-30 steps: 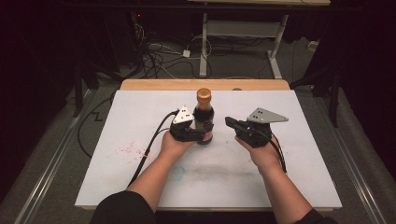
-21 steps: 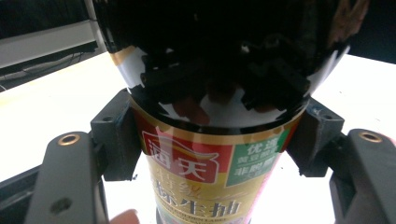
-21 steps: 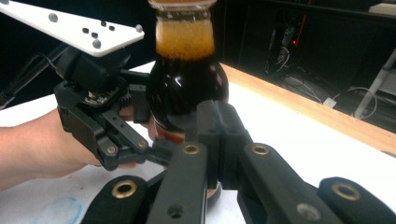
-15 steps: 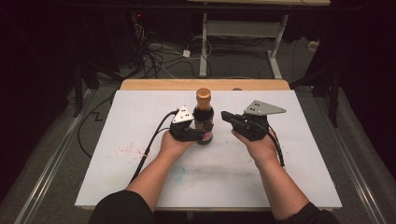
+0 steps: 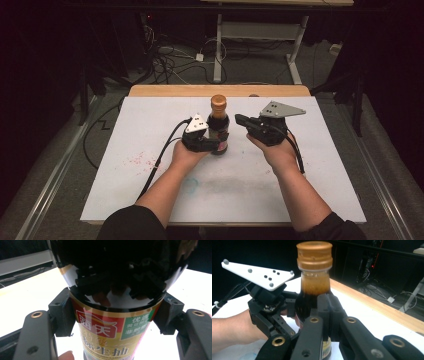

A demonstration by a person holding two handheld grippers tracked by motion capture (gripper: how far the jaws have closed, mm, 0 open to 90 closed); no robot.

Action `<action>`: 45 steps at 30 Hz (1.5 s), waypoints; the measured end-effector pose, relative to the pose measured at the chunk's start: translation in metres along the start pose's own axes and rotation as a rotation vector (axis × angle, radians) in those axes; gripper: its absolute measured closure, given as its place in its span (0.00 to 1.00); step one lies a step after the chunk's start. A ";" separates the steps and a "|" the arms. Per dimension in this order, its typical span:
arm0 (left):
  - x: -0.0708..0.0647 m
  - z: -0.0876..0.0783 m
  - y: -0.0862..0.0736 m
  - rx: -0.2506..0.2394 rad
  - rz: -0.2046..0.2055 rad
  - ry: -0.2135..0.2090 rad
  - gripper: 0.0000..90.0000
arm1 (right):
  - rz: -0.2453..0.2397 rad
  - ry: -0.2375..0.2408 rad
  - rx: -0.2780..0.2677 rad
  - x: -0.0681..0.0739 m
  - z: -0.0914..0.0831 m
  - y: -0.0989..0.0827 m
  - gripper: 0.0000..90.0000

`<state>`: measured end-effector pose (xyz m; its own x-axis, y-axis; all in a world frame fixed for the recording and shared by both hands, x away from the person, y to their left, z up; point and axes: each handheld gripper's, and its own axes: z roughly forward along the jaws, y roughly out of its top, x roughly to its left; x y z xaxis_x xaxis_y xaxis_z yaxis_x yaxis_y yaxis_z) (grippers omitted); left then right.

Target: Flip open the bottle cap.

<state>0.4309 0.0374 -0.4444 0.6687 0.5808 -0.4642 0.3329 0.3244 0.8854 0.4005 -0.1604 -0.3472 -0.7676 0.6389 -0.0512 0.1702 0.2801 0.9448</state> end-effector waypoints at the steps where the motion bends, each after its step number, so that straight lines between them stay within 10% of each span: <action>1: 0.000 0.000 0.000 0.003 0.003 -0.001 0.32 | -0.003 0.002 -0.001 0.000 0.001 0.002 1.00; 7: -0.001 0.000 0.000 0.003 0.007 0.001 0.32 | -0.007 0.015 -0.002 0.001 0.006 0.010 1.00; 9: 0.004 -0.005 0.001 0.072 0.082 -0.010 0.32 | -0.012 0.022 -0.001 0.002 0.008 0.016 1.00; 10: -0.001 0.000 0.000 0.001 0.006 0.001 0.32 | -0.012 0.022 -0.001 0.002 0.008 0.016 1.00; 12: -0.001 0.000 0.000 0.000 0.005 0.002 0.32 | -0.015 0.022 -0.002 0.003 0.009 0.022 1.00; 13: 0.004 -0.004 0.000 0.066 0.077 -0.010 0.32 | -0.019 0.024 -0.001 0.004 0.010 0.023 1.00; 14: 0.000 0.000 0.000 0.006 0.011 0.001 0.32 | -0.019 0.024 -0.001 0.004 0.010 0.023 1.00; 20: -0.001 0.000 -0.001 0.000 0.008 0.001 0.32 | -0.026 0.029 0.008 0.005 0.012 0.030 1.00; 22: 0.004 -0.005 0.000 0.072 0.087 -0.011 0.32 | -0.030 0.028 0.010 0.006 0.013 0.032 1.00; 24: -0.001 0.000 -0.001 -0.002 0.009 0.000 0.32 | -0.031 0.027 0.014 0.006 0.013 0.034 1.00; 26: 0.003 -0.004 -0.001 0.054 0.073 -0.013 0.32 | -0.032 0.026 0.018 0.006 0.014 0.036 1.00; 27: -0.001 -0.001 -0.001 0.002 0.015 0.000 0.32 | -0.032 0.026 0.020 0.006 0.015 0.036 1.00; 28: 0.003 -0.004 0.000 0.055 0.071 -0.012 0.32 | -0.035 0.026 0.022 0.006 0.015 0.037 1.00; 29: 0.000 0.000 -0.001 -0.003 0.008 -0.001 0.32 | -0.034 0.025 0.024 0.007 0.015 0.037 1.00; 45: -0.001 0.000 -0.002 -0.005 0.018 0.006 0.32 | -0.050 0.027 0.068 0.007 0.015 0.045 1.00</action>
<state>0.4293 0.0363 -0.4454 0.6705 0.5908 -0.4487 0.3175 0.3181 0.8933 0.4124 -0.1328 -0.3103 -0.7923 0.6037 -0.0883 0.1721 0.3600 0.9169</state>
